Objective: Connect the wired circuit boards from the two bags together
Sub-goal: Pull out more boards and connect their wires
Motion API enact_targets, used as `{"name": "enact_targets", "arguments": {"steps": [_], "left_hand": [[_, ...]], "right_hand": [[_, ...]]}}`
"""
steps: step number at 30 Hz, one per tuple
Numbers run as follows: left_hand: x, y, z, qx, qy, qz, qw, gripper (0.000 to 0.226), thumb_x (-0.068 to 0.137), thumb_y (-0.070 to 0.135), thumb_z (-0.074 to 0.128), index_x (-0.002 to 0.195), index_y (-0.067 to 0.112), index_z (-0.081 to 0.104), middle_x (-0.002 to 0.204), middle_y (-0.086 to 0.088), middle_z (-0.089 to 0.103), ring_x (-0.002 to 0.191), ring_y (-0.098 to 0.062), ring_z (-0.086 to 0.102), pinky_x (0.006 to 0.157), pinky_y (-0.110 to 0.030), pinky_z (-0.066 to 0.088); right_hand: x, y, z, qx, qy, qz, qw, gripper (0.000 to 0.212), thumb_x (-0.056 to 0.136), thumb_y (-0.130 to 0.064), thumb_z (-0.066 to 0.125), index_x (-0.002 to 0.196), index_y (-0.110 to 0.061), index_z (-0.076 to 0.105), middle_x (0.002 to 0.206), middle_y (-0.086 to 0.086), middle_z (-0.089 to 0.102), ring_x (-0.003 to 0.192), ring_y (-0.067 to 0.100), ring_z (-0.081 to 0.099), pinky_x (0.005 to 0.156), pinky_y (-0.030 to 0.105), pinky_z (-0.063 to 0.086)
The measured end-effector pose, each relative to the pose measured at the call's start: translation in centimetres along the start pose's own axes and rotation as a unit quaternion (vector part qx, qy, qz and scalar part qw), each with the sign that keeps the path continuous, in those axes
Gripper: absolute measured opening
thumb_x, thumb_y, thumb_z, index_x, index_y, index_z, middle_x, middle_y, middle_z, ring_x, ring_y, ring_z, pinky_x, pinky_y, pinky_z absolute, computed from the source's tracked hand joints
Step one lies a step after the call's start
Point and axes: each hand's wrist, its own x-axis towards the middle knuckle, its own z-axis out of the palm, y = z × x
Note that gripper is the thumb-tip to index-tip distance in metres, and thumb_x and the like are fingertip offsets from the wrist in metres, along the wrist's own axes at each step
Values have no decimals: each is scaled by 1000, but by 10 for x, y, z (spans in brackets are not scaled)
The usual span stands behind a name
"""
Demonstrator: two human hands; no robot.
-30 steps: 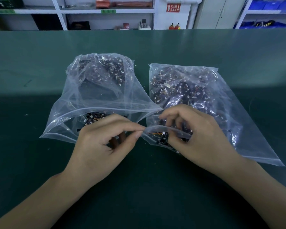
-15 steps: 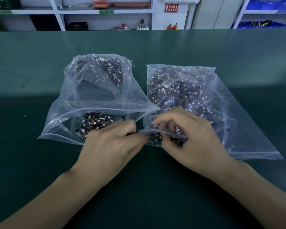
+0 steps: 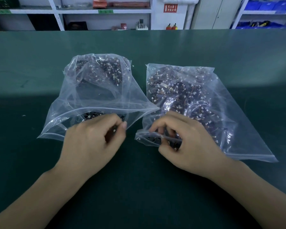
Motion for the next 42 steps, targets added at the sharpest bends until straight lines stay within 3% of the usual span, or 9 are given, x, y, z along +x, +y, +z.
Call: {"name": "enact_targets", "arguments": {"steps": [6, 13, 18, 21, 29, 32, 35, 39, 42], "left_hand": [[5, -19, -4, 75, -23, -12, 997, 4, 95, 32, 77, 95, 32, 73, 74, 17, 44, 66, -14, 53, 54, -30, 47], [4, -25, 0, 95, -78, -41, 992, 38, 86, 73, 58, 89, 38, 74, 73, 17, 49, 74, -10, 52, 55, -20, 28], [5, -24, 0, 97, -89, -60, 989, 13, 85, 51, 81, 84, 39, 74, 72, 17, 50, 71, -10, 51, 55, -20, 29], [4, -23, 1, 98, -80, -74, 989, 16, 83, 41, 84, 79, 38, 68, 74, 17, 51, 71, -9, 53, 55, -25, 39], [7, -13, -8, 45, 15, -28, 998, 10, 93, 33, 64, 85, 29, 69, 82, 16, 63, 74, -12, 60, 58, -35, 50], [3, -1, -9, -22, 22, -5, 1000, 8, 90, 28, 67, 83, 25, 70, 73, 21, 55, 67, -2, 53, 56, -34, 49], [-3, 8, -6, -109, -13, 19, 994, 9, 88, 29, 66, 84, 23, 70, 75, 17, 59, 69, -6, 59, 57, -37, 51], [-6, 15, -1, -166, -40, 57, 984, 12, 94, 26, 68, 87, 19, 74, 81, 23, 60, 70, -5, 58, 63, -26, 47], [-6, 14, 0, -186, -44, 68, 979, 12, 97, 26, 68, 90, 19, 75, 82, 19, 64, 72, -8, 61, 66, -23, 46]], "right_hand": [[-1, -1, 0, -8, -15, -11, 1000, 25, 83, -26, 68, 107, -27, 71, 91, -15, 57, 73, 14, 57, 66, 29, 52], [-2, -3, 3, -4, -16, -5, 1000, 24, 91, -46, 71, 110, -31, 69, 91, -18, 56, 76, 12, 57, 69, 26, 50], [-3, -3, 4, -10, -21, -3, 1000, 24, 92, -48, 70, 110, -31, 69, 91, -19, 56, 77, 8, 56, 69, 22, 47], [-3, -2, 5, -11, -18, 2, 1000, 23, 93, -47, 70, 110, -32, 69, 91, -19, 56, 77, 7, 56, 69, 22, 47], [-4, 2, 6, 14, 4, 10, 1000, 23, 96, -41, 69, 114, -27, 70, 94, -15, 61, 76, 15, 60, 67, 36, 55], [-3, 2, 6, 24, 25, -9, 999, 29, 96, -38, 71, 123, -27, 69, 102, -16, 63, 74, 15, 60, 68, 33, 55], [0, 3, 6, 32, 39, -44, 998, 33, 97, -29, 78, 129, -24, 71, 112, -12, 65, 76, 11, 59, 73, 29, 54], [1, 5, 8, 37, 43, -77, 995, 19, 96, -20, 82, 115, -16, 80, 109, -5, 68, 86, 0, 59, 79, 19, 49], [2, 5, 7, 49, 56, -84, 994, 10, 97, -19, 81, 105, -14, 83, 98, -2, 70, 85, 6, 64, 80, 17, 45]]}}
